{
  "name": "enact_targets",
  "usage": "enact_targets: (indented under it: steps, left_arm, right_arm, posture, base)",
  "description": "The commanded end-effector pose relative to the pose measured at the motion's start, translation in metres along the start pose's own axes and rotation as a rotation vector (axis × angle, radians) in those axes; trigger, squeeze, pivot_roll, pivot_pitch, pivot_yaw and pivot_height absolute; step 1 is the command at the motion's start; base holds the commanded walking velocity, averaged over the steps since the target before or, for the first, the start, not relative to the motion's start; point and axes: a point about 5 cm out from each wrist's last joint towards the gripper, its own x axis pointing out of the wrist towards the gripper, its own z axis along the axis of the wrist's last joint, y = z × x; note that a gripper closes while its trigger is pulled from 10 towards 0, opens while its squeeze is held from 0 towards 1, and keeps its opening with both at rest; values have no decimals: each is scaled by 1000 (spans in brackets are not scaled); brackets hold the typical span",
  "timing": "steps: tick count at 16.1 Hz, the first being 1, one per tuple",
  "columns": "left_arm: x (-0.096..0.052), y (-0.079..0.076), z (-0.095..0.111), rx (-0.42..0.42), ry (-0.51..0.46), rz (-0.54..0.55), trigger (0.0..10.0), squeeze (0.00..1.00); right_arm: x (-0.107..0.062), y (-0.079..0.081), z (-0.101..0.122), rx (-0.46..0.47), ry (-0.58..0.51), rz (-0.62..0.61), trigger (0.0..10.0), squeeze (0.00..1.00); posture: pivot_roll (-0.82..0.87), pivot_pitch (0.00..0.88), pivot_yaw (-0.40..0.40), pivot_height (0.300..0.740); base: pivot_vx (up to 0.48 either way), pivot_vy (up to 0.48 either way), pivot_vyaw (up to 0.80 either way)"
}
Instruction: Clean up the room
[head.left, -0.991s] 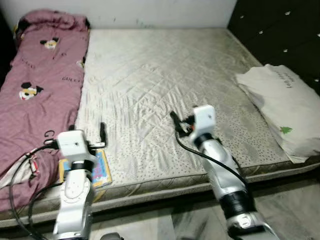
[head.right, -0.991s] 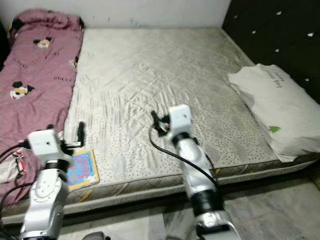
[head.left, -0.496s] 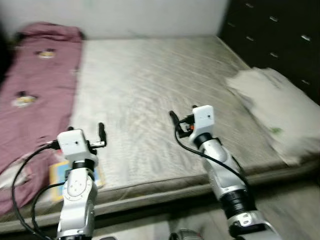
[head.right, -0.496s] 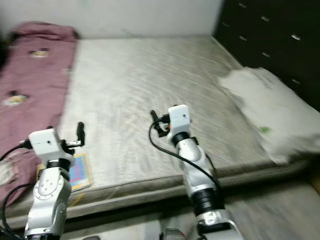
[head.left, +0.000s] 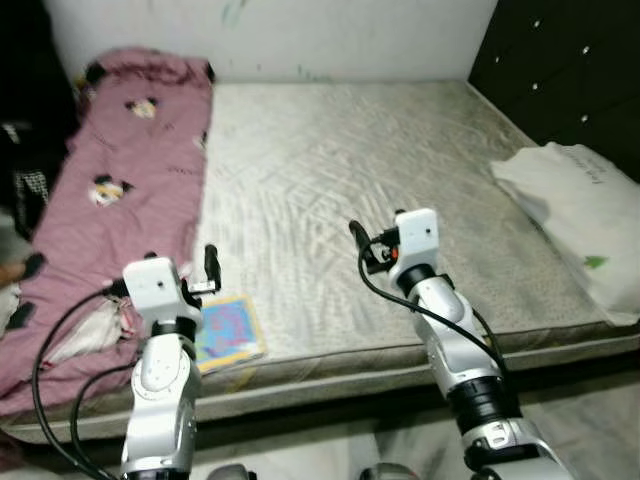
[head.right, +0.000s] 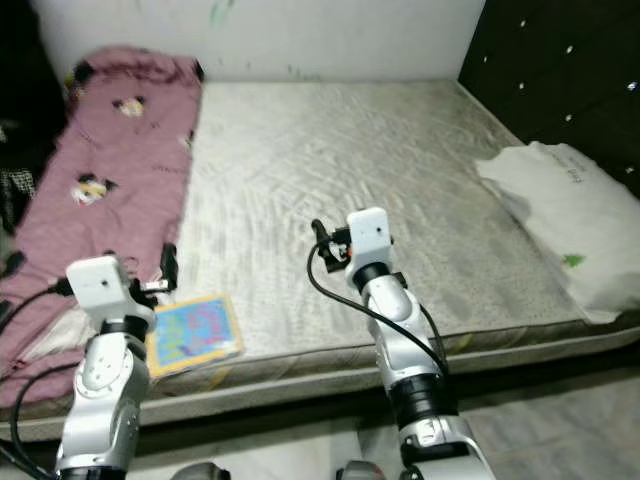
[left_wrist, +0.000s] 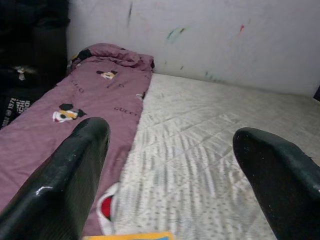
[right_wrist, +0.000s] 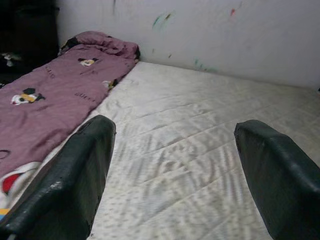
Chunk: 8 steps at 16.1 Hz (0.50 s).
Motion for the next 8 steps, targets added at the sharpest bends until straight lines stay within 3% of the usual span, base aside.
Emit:
enact_targets:
  steps: [1, 4, 8]
  left_arm:
    - [-1, 5, 1, 3, -12, 10, 10000, 0]
    - [-1, 1, 3, -16, -30, -22, 10000, 0]
    - [-2, 1, 4, -21, -41, -30, 10000, 0]
  right_arm:
    - [4, 8, 4, -13, -10, 39, 10000, 0]
    - [4, 9, 3, -20, -8, 47, 10000, 0]
    - [4, 9, 4, -24, -11, 51, 10000, 0]
  posture:
    - [-56, 20, -49, 740]
    - [-55, 18, -53, 740]
    - [-55, 18, -53, 740]
  base:
    - [0, 0, 0]
    - [0, 0, 0]
    - [382, 0, 0]
